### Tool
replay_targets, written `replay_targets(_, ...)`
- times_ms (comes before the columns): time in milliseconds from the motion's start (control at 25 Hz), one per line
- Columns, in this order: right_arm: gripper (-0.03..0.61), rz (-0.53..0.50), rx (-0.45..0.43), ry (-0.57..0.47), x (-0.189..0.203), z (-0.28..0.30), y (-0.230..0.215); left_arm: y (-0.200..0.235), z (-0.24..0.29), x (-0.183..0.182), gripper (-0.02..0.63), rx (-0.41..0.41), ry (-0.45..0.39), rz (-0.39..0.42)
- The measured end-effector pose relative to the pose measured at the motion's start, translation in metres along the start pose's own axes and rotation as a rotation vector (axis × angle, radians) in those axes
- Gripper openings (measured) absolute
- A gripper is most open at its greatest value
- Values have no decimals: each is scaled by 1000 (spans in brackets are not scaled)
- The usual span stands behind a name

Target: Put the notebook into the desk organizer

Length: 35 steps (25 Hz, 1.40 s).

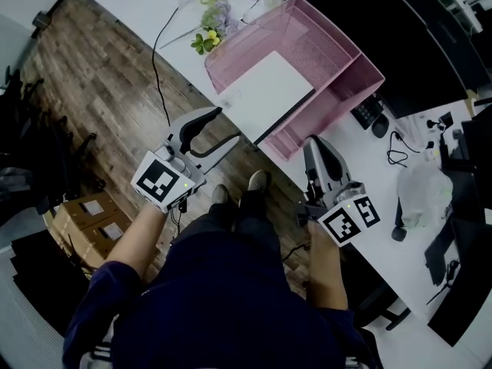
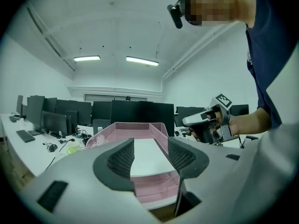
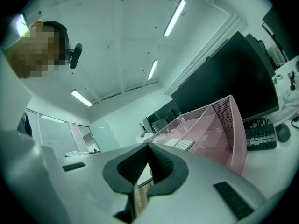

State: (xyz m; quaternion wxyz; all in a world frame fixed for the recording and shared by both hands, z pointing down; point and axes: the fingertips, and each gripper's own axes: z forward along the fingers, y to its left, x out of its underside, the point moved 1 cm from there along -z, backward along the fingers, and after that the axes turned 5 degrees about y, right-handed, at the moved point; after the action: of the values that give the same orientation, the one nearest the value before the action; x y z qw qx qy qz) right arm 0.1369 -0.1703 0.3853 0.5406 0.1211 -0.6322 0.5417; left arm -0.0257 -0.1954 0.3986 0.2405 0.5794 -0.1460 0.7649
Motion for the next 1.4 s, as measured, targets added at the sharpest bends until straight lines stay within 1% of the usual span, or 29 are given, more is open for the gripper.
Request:
replay_targets(240,5,-24,-8,-9,-5,3,15,5,-14,-10,161,-24,-26,14)
replay_targets(560,5,-59,-9,-25,-16,8,31,17,-29,-27,95,-41,-78,2)
replay_targets(840,5,-77,-5,-35,-23,13,40,26,-35,-42,61,-39,-118,-3)
replay_targets(1120,5,-93,-7,-37,-30,20,43,35,-38,-49,41,-43,-131,-5)
replay_targets(1400,5,-107,-27,-33,-32,30,48,40,-40,-51,31,-44,-136,-8)
